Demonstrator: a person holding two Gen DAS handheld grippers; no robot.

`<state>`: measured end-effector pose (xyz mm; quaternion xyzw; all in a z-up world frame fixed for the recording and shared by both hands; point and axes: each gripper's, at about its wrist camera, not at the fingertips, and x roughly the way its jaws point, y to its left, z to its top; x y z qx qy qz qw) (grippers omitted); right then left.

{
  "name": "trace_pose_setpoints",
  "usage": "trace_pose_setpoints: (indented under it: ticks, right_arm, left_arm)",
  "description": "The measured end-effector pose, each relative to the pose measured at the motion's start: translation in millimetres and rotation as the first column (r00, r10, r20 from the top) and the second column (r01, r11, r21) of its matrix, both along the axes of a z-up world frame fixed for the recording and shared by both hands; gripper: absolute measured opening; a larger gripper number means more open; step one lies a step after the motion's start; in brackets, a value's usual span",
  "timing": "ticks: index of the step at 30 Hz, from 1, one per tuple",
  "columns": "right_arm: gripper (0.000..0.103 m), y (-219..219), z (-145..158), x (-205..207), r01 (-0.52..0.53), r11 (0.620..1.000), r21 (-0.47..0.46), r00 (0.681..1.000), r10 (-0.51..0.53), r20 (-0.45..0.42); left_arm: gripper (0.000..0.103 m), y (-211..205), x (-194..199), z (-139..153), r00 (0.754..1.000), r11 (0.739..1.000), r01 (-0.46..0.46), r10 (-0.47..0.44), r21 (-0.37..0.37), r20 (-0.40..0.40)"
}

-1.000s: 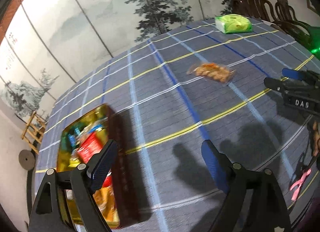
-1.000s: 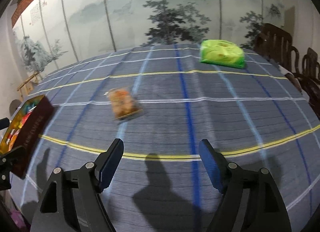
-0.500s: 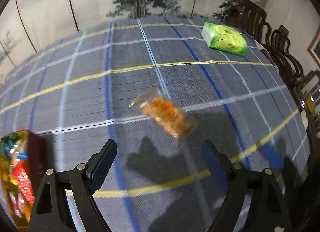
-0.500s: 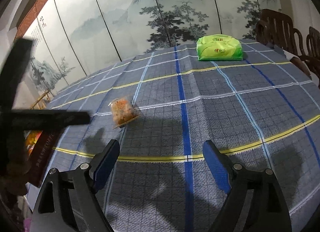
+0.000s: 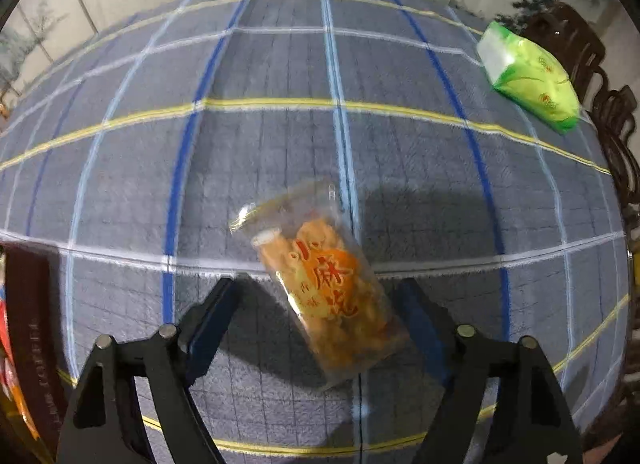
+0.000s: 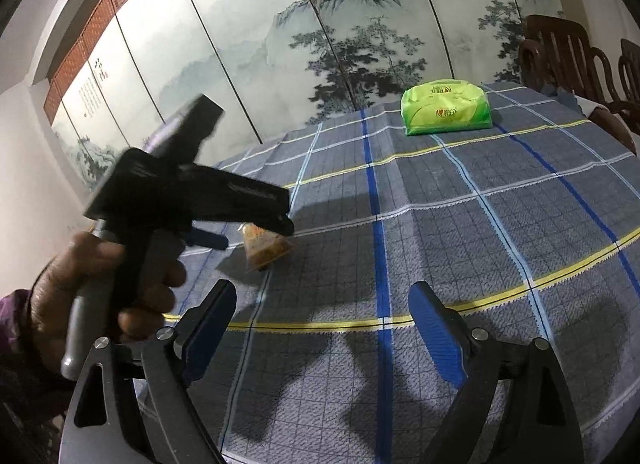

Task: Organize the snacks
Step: 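Move the left gripper to the dough-twist bag and grasp it, then carry the dough-twist bag over the tin and open the left gripper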

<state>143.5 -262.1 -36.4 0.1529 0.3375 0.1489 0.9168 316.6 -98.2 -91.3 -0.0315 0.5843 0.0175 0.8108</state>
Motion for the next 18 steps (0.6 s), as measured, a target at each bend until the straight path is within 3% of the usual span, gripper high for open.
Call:
trace_pose_setpoints:
  ticks: [1, 3, 4, 8, 11, 18]
  right_arm:
    - [0.089, -0.2, 0.1, -0.3, 0.000, 1.000, 0.002, 1.000, 0.000, 0.002]
    - [0.090, -0.3, 0.5, -0.2, 0.001, 1.000, 0.004, 1.000, -0.001, 0.004]
    - [0.090, -0.3, 0.5, -0.1, 0.001, 1.000, 0.004, 1.000, -0.001, 0.005]
    - [0.090, -2.2, 0.3, 1.2, 0.008, 1.000, 0.007, 1.000, -0.008, -0.002]
    - [0.091, -2.8, -1.0, 3.5, 0.017, 1.000, 0.001, 1.000, -0.017, -0.013]
    - [0.091, 8.4, -7.7, 15.6, 0.024, 0.996, -0.087, 0.996, -0.031, -0.082]
  left_arm:
    - [0.070, -3.1, -1.5, -0.8, 1.000, 1.000, 0.000, 0.000, 0.023, 0.011]
    - [0.053, -6.0, -5.1, 1.4, 0.999, 1.000, 0.016, -0.017, 0.023, 0.043]
    - [0.032, -8.7, -8.5, 4.1, 0.997, 0.998, 0.049, -0.050, 0.027, 0.063]
    - [0.032, -7.0, -27.1, 5.4, 0.990, 0.992, 0.122, -0.123, 0.011, 0.068]
    - [0.032, 1.4, -57.3, 11.0, 0.980, 0.987, 0.162, -0.161, 0.004, 0.117]
    - [0.032, 28.5, -110.2, 41.8, 0.971, 0.988, 0.155, -0.151, -0.007, 0.187]
